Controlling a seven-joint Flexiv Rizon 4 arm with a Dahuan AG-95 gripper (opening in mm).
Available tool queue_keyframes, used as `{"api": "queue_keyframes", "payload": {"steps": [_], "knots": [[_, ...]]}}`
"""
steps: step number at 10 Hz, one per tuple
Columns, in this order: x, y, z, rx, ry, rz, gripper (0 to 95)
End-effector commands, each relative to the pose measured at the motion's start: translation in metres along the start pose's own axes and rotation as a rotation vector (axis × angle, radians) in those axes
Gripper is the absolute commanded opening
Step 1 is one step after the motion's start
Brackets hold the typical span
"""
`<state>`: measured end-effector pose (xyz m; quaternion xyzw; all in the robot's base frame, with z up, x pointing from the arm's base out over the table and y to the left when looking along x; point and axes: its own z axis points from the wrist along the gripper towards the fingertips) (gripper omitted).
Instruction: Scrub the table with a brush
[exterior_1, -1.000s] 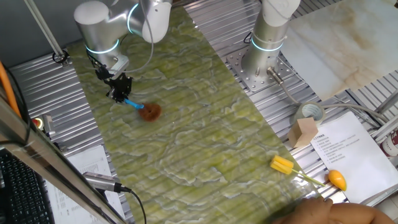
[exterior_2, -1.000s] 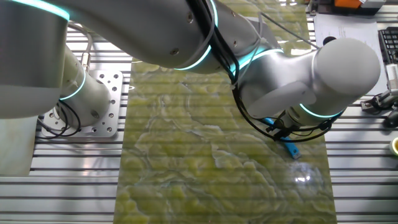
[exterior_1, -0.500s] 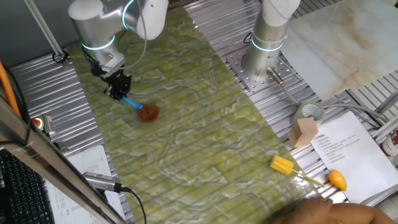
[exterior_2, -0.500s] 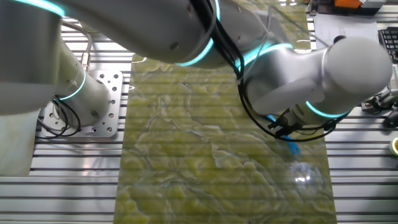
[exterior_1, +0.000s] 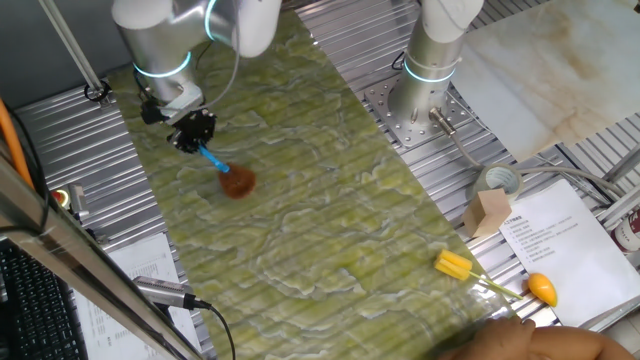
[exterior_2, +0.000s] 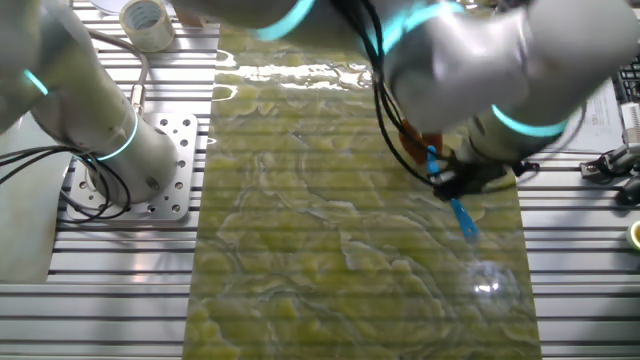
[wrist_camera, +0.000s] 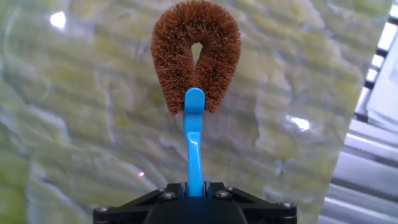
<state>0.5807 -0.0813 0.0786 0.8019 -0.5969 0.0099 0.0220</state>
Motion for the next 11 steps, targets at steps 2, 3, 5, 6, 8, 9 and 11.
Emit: {"api": "queue_keyframes", "payload": {"steps": [2, 3, 5, 6, 8, 9, 11], "knots": [[-0.030, 0.015, -0.031, -0.027, 0.107, 0.174, 0.0], [-0.036, 0.015, -0.034, -0.032, 0.107, 0.175, 0.0], [-0.048, 0.016, -0.039, -0.043, 0.108, 0.159, 0.0], [-0.053, 0.016, -0.041, -0.044, 0.105, 0.154, 0.0], [-0.065, 0.016, -0.041, -0.050, 0.111, 0.158, 0.0], [-0.066, 0.016, -0.041, -0.051, 0.115, 0.159, 0.0], [-0.066, 0.016, -0.041, -0.018, 0.164, 0.137, 0.0]]}}
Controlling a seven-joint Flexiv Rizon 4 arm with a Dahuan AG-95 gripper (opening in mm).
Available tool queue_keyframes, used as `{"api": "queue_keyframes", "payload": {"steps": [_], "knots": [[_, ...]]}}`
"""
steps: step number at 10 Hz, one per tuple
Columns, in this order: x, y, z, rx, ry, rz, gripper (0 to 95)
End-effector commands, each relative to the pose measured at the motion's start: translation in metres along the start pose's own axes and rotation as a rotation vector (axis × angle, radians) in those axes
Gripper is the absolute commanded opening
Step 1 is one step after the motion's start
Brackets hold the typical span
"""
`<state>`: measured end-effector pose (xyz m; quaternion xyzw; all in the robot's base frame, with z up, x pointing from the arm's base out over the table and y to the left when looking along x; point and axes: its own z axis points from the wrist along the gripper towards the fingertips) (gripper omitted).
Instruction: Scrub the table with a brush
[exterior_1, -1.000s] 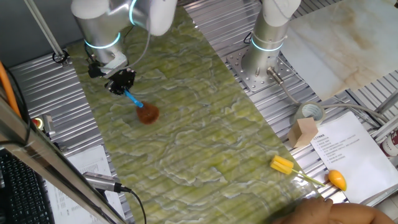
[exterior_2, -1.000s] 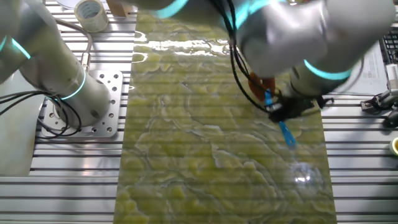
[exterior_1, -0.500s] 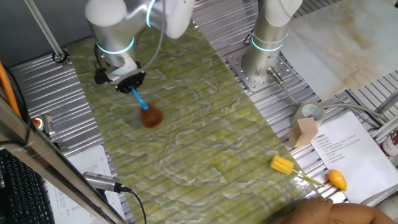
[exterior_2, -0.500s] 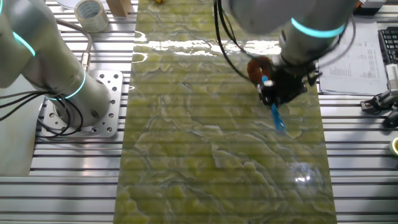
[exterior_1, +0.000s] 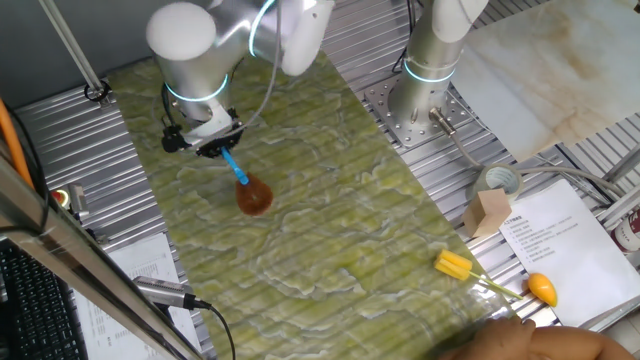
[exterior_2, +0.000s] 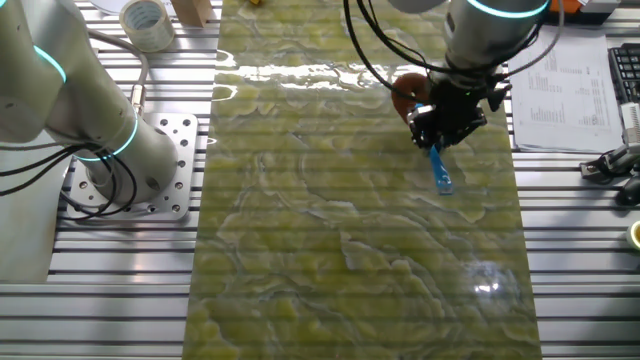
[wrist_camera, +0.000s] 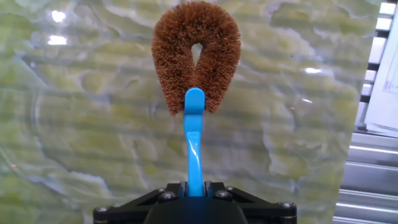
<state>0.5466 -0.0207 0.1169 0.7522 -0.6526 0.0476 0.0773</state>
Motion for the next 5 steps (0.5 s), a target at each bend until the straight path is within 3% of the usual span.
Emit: {"api": "queue_keyframes", "payload": {"steps": [1, 3, 5], "knots": [[-0.0002, 0.0001, -0.0006, 0.040, 0.035, -0.033, 0.0], [-0.0002, 0.0001, -0.0006, 0.042, 0.040, -0.090, 0.0], [-0.0002, 0.0001, -0.0006, 0.021, 0.031, -0.130, 0.0]]}}
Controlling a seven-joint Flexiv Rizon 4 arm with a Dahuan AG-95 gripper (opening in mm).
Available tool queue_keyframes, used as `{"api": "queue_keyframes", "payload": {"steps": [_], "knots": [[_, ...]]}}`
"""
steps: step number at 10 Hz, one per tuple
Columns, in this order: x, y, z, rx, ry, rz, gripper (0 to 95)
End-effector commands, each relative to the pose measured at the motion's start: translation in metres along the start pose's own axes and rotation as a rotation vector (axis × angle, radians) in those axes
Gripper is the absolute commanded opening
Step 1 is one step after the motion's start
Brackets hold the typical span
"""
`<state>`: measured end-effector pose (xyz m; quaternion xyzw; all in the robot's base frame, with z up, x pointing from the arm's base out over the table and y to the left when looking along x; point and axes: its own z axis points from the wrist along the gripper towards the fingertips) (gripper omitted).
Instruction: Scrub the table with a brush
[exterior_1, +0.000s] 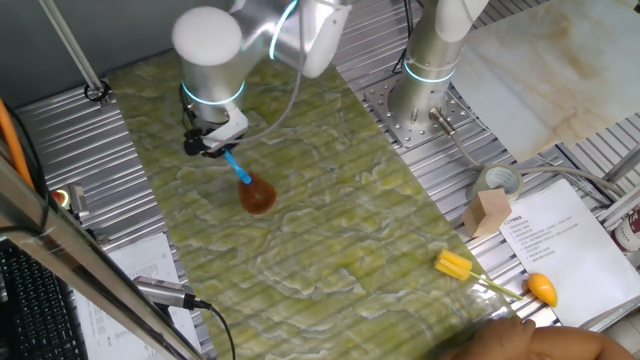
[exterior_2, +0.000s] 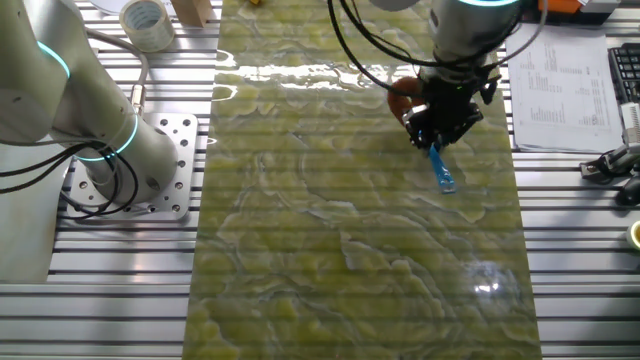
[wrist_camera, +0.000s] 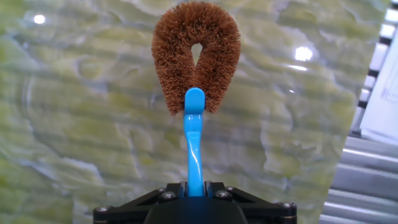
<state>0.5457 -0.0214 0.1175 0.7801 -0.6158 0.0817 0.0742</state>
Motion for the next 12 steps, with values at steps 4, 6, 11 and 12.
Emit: {"api": "queue_keyframes", "payload": {"steps": [4, 6, 11, 12], "knots": [[-0.020, 0.010, -0.006, -0.075, -0.043, -0.063, 0.0], [-0.038, 0.017, -0.011, -0.077, -0.046, -0.069, 0.0], [-0.064, 0.030, -0.010, -0.083, -0.058, -0.067, 0.0], [-0.064, 0.030, -0.010, -0.078, -0.053, -0.066, 0.0]]}}
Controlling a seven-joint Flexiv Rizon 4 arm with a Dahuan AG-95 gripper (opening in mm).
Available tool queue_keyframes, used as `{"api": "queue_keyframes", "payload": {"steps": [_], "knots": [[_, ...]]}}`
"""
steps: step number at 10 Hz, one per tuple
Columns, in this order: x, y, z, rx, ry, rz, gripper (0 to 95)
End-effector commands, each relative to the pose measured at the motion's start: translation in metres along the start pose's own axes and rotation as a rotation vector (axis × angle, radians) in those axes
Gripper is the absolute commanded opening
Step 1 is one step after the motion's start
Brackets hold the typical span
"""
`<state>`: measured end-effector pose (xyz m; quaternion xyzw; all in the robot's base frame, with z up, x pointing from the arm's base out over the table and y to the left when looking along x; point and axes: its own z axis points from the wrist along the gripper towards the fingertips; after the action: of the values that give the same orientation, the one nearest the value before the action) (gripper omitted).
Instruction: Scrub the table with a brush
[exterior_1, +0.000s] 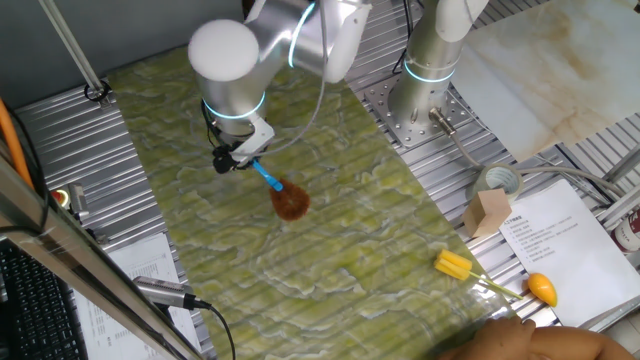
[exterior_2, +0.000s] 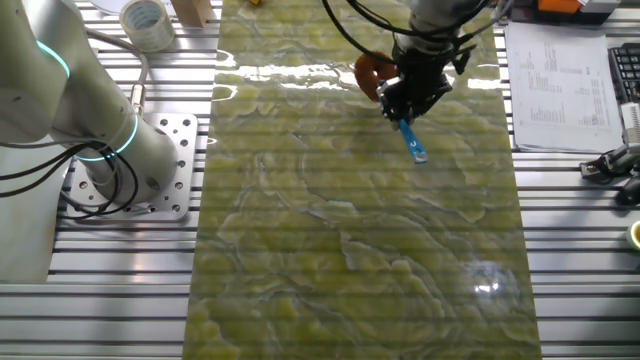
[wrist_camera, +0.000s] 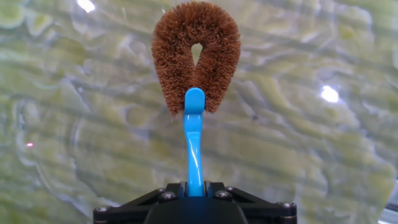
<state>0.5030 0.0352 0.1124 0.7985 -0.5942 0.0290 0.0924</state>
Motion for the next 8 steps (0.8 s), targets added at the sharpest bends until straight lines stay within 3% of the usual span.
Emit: {"api": "queue_keyframes", "payload": {"steps": [1, 2, 3, 5, 6, 8], "knots": [[0.0007, 0.0018, -0.0007, 0.016, 0.026, 0.016, 0.0], [0.0007, 0.0018, -0.0007, 0.049, 0.075, 0.036, 0.0], [0.0007, 0.0018, -0.0007, 0.051, 0.092, 0.031, 0.0], [0.0007, 0.0018, -0.0007, 0.053, 0.088, 0.000, 0.0], [0.0007, 0.0018, -0.0007, 0.064, 0.052, -0.022, 0.0], [0.0022, 0.0035, 0.0002, 0.058, 0.058, -0.042, 0.0]]}}
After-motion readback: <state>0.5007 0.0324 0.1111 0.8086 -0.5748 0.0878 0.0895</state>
